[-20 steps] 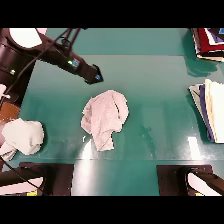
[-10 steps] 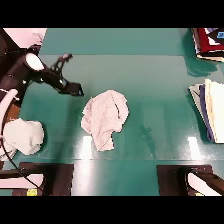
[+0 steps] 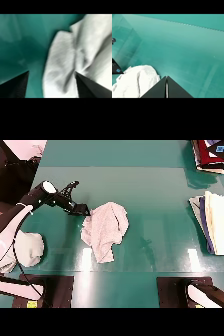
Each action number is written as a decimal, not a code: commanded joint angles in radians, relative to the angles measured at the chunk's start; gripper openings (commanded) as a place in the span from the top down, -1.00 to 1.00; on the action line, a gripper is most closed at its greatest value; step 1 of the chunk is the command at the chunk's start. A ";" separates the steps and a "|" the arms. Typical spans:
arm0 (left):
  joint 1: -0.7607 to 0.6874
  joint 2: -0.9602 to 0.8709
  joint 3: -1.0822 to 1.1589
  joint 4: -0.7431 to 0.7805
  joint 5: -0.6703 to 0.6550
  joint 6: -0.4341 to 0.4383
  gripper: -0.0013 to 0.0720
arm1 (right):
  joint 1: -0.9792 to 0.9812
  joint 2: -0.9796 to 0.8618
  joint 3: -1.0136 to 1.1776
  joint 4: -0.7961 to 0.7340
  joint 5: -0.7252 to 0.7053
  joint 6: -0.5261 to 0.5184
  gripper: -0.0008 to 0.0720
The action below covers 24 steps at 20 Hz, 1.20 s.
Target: Fold the shirts.
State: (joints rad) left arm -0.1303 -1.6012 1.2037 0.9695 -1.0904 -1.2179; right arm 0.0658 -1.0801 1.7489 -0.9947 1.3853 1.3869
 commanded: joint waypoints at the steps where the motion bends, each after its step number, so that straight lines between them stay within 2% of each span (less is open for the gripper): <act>1: -0.037 -0.019 -0.004 -0.001 0.016 0.005 -0.81 | 0.001 -0.001 0.001 0.000 0.003 0.000 0.94; 3: -0.038 -0.018 -0.003 -0.016 0.032 0.003 0.36 | 0.001 -0.002 0.001 0.000 0.003 0.001 0.94; 4: -0.038 -0.018 -0.003 -0.016 0.035 0.003 0.74 | 0.001 -0.003 0.001 0.000 0.003 0.001 0.94; 5: -0.038 -0.018 -0.003 -0.016 0.035 0.003 0.91 | 0.002 -0.008 0.001 0.001 0.008 0.001 0.94; 10: -0.033 0.055 0.055 0.051 0.036 0.003 0.91 | 0.061 -0.116 -0.011 -0.001 0.164 0.056 0.94; 13: -0.033 0.121 0.120 0.084 0.032 0.006 0.91 | 0.187 -0.196 -0.172 -0.001 0.078 0.056 0.92; 14: -0.033 0.142 0.136 0.091 0.032 0.006 0.91 | 0.233 -0.224 -0.243 -0.001 0.029 0.056 0.62; 15: -0.033 0.158 0.147 0.097 0.031 0.006 0.91 | 0.283 -0.259 -0.322 0.000 -0.028 0.056 -0.10; 16: -0.033 0.173 0.151 0.098 0.031 0.006 0.91 | 0.331 -0.299 -0.395 0.005 -0.084 0.056 -0.62; 19: -0.033 0.185 0.151 0.101 0.021 0.006 0.91 | 0.429 -0.432 -0.526 0.108 -0.219 0.047 -0.65; 24: -0.033 0.185 0.151 0.103 0.013 0.006 0.91 | 0.509 -0.605 -0.579 0.369 -0.344 -0.077 -0.65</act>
State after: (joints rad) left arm -0.1631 -1.4208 1.3514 1.0687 -1.0744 -1.2129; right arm 0.5243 -1.5917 1.2098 -0.7765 1.1309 1.3746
